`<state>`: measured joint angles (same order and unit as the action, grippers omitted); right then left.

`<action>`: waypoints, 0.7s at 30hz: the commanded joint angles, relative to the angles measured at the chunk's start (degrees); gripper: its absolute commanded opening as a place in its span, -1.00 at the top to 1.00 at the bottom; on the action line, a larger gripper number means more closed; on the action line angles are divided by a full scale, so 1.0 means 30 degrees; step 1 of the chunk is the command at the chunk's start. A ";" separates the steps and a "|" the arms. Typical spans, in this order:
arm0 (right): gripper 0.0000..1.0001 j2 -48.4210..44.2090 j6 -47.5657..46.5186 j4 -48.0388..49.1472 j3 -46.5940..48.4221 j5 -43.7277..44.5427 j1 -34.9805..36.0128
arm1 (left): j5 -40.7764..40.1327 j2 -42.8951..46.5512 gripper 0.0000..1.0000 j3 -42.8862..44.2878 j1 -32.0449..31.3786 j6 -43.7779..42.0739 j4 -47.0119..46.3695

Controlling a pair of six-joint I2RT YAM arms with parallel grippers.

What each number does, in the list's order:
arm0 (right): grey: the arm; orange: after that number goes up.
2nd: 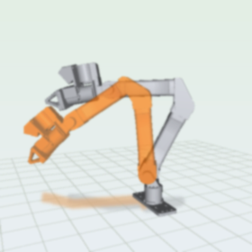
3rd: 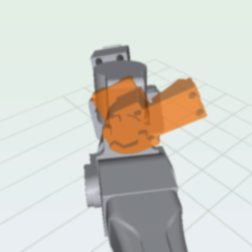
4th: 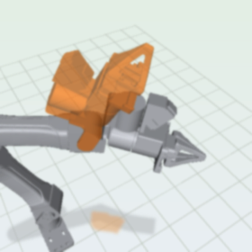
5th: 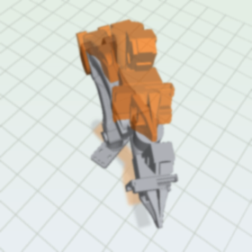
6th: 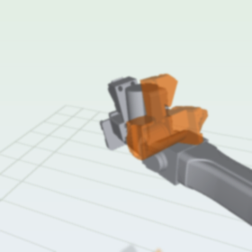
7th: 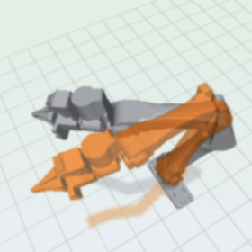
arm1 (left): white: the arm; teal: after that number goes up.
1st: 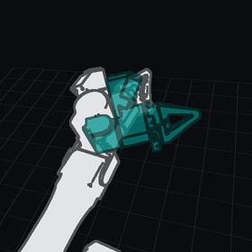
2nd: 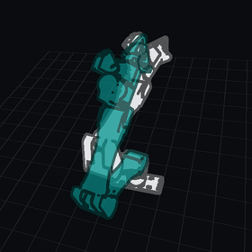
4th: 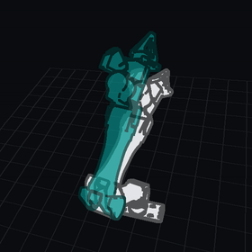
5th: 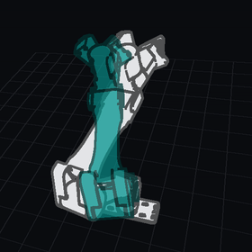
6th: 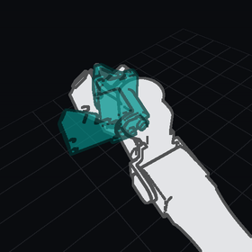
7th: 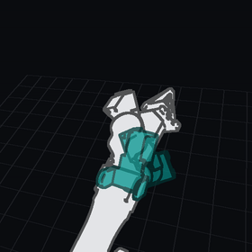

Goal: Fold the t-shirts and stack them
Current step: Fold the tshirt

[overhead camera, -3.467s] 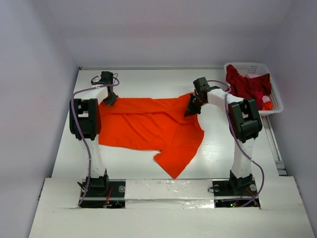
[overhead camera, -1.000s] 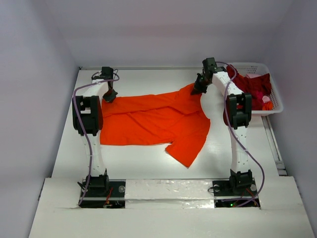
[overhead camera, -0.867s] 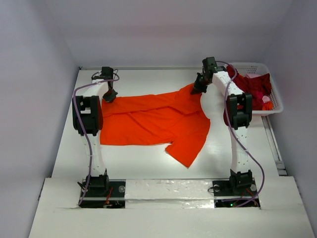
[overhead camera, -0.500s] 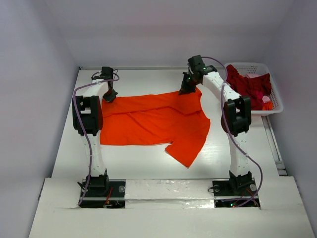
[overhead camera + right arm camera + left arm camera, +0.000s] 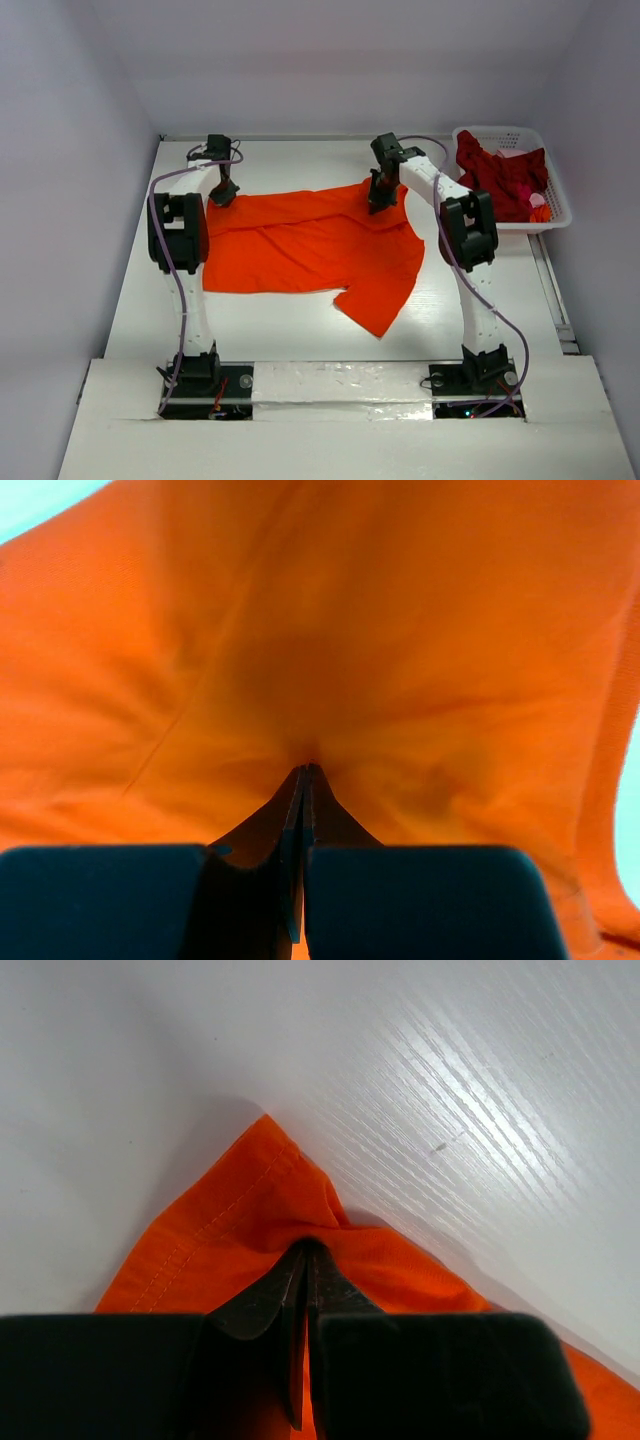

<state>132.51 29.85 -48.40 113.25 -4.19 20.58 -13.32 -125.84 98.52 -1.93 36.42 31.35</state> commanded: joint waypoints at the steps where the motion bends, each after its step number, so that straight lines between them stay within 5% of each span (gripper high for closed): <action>1: 1.00 0.0566 0.0539 -0.0769 0.1038 0.1336 -0.0033 | 0.0367 0.0111 1.00 0.0763 -0.0263 -0.0101 0.0828; 21: 1.00 0.1533 0.0804 -0.2118 0.2795 0.1601 -0.1469 | 0.0925 -0.1177 1.00 0.2023 -0.1201 -0.0042 0.1180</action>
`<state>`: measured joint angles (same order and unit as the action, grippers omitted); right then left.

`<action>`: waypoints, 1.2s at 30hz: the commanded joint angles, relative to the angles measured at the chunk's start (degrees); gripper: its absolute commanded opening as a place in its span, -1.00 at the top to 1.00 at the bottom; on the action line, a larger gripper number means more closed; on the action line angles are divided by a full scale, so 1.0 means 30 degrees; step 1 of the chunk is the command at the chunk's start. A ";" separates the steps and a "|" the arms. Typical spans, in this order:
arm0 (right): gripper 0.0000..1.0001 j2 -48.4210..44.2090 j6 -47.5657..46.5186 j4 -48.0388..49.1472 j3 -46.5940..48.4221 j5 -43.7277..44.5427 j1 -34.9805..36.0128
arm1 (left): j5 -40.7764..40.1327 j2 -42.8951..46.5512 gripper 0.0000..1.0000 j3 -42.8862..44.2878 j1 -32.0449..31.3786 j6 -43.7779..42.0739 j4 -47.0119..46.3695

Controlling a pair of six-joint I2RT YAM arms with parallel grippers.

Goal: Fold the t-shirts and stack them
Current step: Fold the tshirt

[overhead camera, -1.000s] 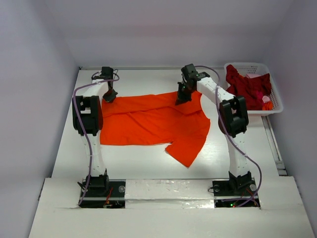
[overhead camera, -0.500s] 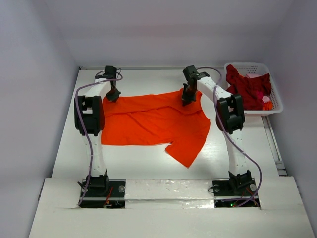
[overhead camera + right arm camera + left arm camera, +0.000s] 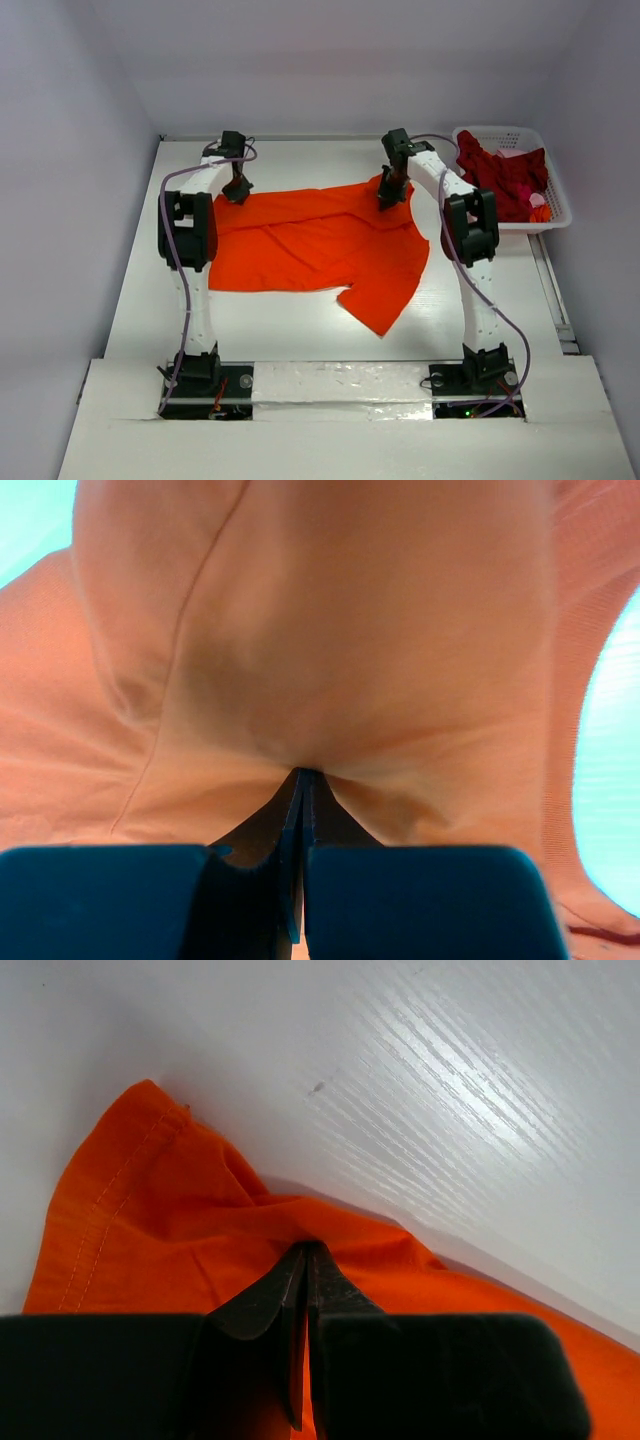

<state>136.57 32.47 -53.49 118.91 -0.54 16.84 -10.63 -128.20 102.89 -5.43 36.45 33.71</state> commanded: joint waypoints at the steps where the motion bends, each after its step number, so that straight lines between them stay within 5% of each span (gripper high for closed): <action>1: 1.00 0.0208 -0.0071 -0.0478 0.0996 0.0384 -0.0426 | 0.0029 -0.0507 1.00 0.0595 -0.0035 -0.0049 0.0364; 36: 1.00 0.3782 -0.1243 -0.2617 0.7383 -0.1256 -0.2624 | 0.0556 -0.3116 1.00 0.3291 -0.0914 0.0009 0.1154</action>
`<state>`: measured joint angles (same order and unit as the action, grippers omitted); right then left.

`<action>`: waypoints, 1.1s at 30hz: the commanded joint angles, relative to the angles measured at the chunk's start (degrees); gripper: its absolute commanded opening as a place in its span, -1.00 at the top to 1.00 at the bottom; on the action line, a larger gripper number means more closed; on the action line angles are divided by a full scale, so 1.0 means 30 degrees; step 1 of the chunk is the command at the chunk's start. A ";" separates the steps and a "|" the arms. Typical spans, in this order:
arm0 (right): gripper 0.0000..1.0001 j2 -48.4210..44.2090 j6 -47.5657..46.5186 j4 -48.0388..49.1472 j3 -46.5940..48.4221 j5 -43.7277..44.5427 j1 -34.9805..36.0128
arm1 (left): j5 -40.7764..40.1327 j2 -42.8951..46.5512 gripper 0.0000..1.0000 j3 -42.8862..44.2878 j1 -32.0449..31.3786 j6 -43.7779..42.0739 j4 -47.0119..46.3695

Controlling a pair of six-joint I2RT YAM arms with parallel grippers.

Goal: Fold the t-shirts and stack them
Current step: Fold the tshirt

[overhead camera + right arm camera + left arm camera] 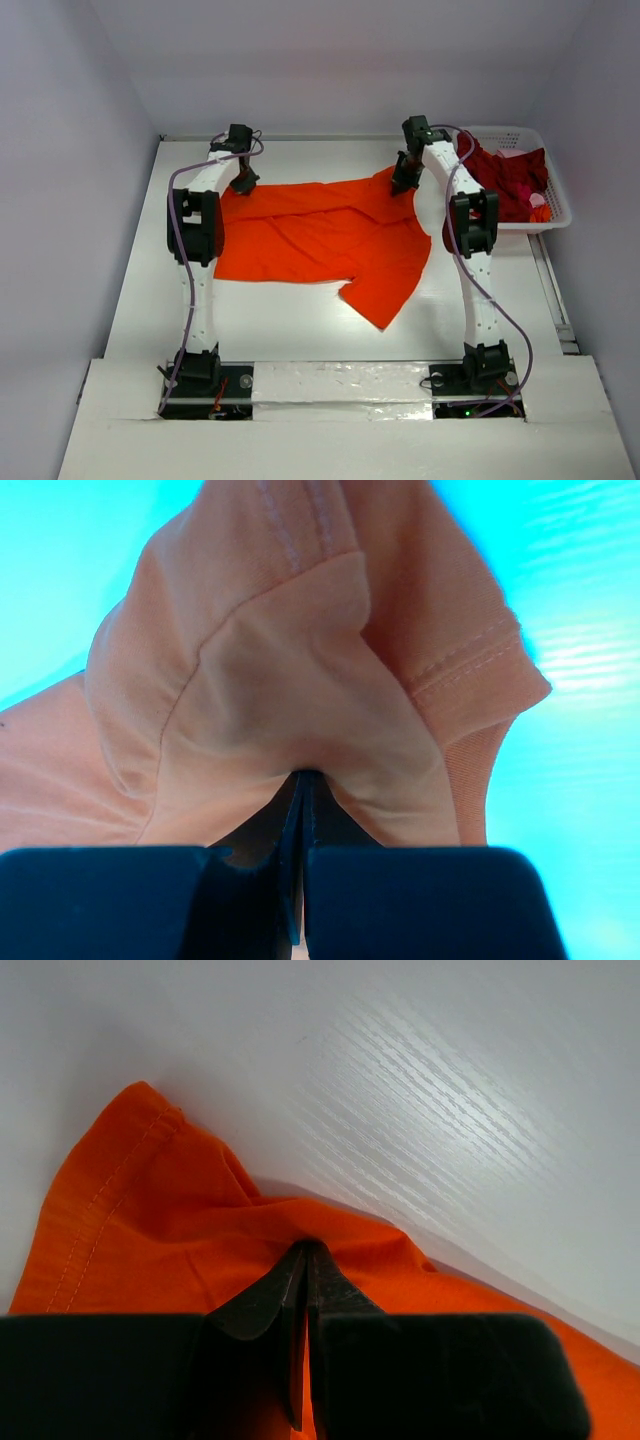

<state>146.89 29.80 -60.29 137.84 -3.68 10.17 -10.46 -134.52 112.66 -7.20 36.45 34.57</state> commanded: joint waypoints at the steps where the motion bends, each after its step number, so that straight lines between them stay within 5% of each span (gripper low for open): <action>1: 1.00 0.0459 -0.0354 -0.0439 0.1220 -0.0353 -0.0403 | 0.0498 -0.0981 1.00 0.0005 -0.0324 0.0009 0.0870; 33: 0.90 0.0199 -0.0998 0.0058 0.4092 -0.1027 -0.1106 | 0.0850 0.2855 0.86 0.1790 0.0086 -0.0342 0.0284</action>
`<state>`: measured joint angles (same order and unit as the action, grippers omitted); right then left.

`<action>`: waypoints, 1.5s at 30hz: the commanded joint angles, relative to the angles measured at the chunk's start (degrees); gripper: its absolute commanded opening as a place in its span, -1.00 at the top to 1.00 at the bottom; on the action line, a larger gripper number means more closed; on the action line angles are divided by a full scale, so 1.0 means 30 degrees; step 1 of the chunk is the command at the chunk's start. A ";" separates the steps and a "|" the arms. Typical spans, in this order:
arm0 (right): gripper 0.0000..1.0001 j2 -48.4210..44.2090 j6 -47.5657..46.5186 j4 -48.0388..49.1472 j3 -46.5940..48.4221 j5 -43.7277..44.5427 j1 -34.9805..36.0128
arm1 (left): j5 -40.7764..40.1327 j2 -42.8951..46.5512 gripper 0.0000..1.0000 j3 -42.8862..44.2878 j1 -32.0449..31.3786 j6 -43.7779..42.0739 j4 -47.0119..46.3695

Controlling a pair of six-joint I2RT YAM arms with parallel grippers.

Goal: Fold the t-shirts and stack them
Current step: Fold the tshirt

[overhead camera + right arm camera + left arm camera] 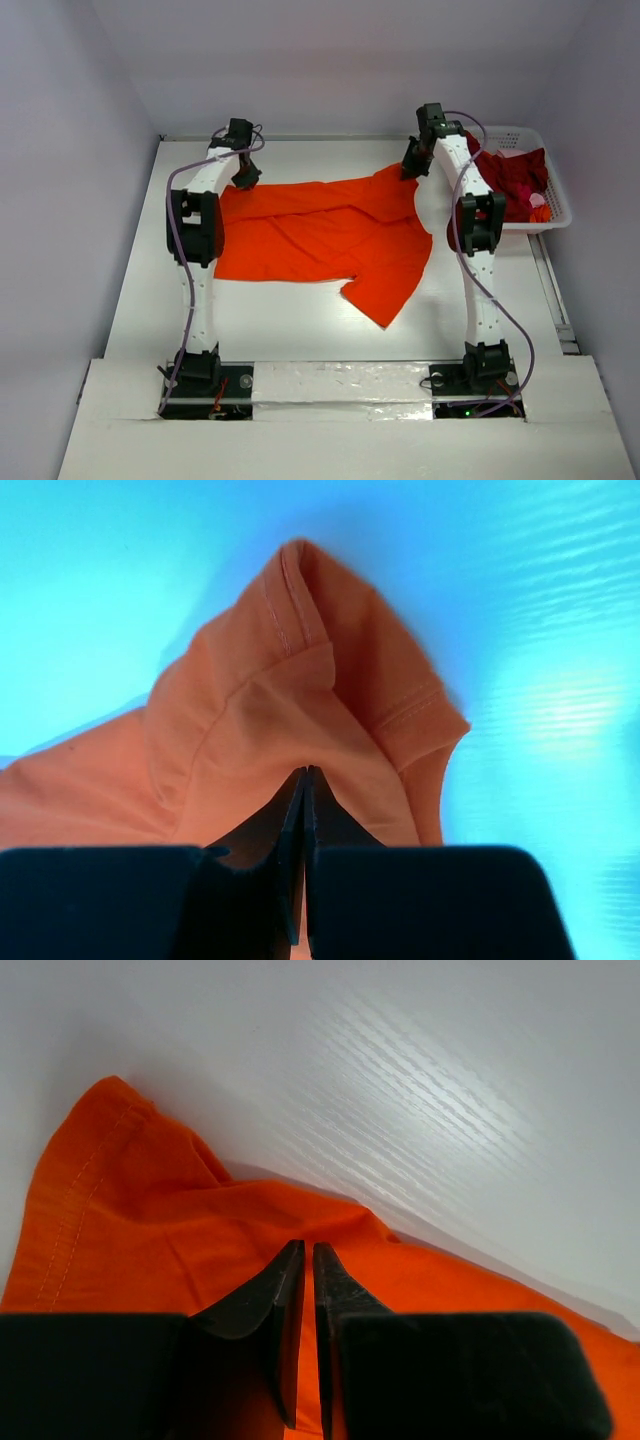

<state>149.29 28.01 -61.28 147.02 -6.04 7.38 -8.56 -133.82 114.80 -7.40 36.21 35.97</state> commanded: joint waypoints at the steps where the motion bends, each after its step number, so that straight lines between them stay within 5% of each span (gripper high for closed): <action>1: 0.89 -0.0807 -0.0488 0.0444 0.1032 -0.0502 -0.0174 | 0.0187 0.2856 0.86 0.1223 0.0152 -0.0349 -0.0066; 6: 0.66 -0.2972 -0.0781 0.0533 0.0654 -0.1559 -0.0174 | -0.0105 0.6601 0.80 -0.1377 0.0152 -0.0759 -0.0939; 10: 0.33 -0.6660 -0.0899 0.1172 -0.2503 -0.2027 -0.0174 | -0.0924 0.9796 0.45 -0.5092 0.0152 -0.1433 -0.1500; 12: -0.05 -0.9840 -0.0724 0.1993 -0.6366 -0.1912 0.0031 | -0.1306 1.1612 0.21 -0.6299 0.0152 -0.1551 -0.1383; 13: -0.21 -1.0964 -0.0549 0.2462 -0.7772 -0.1853 0.0205 | -0.1453 1.2140 -0.12 -0.7639 0.0152 -0.1609 -0.1412; 15: -0.99 -1.4060 -0.0402 0.4130 -1.2151 -0.2346 0.0410 | -0.1571 1.3810 -0.49 -0.9052 0.0152 -0.1726 -0.1470; 18: -1.00 -1.7405 0.0008 0.6648 -1.7284 -0.3838 0.0644 | -0.1631 1.6007 -0.87 -1.2182 0.0152 -0.1669 -0.1587; 21: -0.99 -1.9085 -0.0165 0.6715 -1.9266 -0.3819 0.1435 | -0.1279 1.7679 -0.97 -1.3304 0.0152 -0.1610 -0.1908; 29: -1.00 -2.4623 -0.1136 0.6861 -2.3774 0.1304 0.4836 | -0.5028 1.9613 -0.84 -1.4331 -0.2718 -0.3191 -0.1296; 36: -1.00 -2.6557 0.0095 0.8235 -2.6933 -0.0915 0.4836 | -0.3154 2.3187 -0.92 -1.6029 -0.2895 -0.2347 -0.2234; 40: -0.93 -2.8463 0.0856 0.8649 -2.9225 -0.2905 0.4836 | -0.2333 2.3513 -0.92 -1.6382 -0.3098 -0.0472 0.0340; 45: -0.70 -2.9373 0.0012 0.6571 -3.0782 -0.0949 0.5100 | -0.2011 2.2519 -0.87 -1.7320 -0.3100 -0.0145 0.2538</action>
<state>63.18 29.12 -39.64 56.21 -11.31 22.22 -15.77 -64.14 64.58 -16.43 33.82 37.21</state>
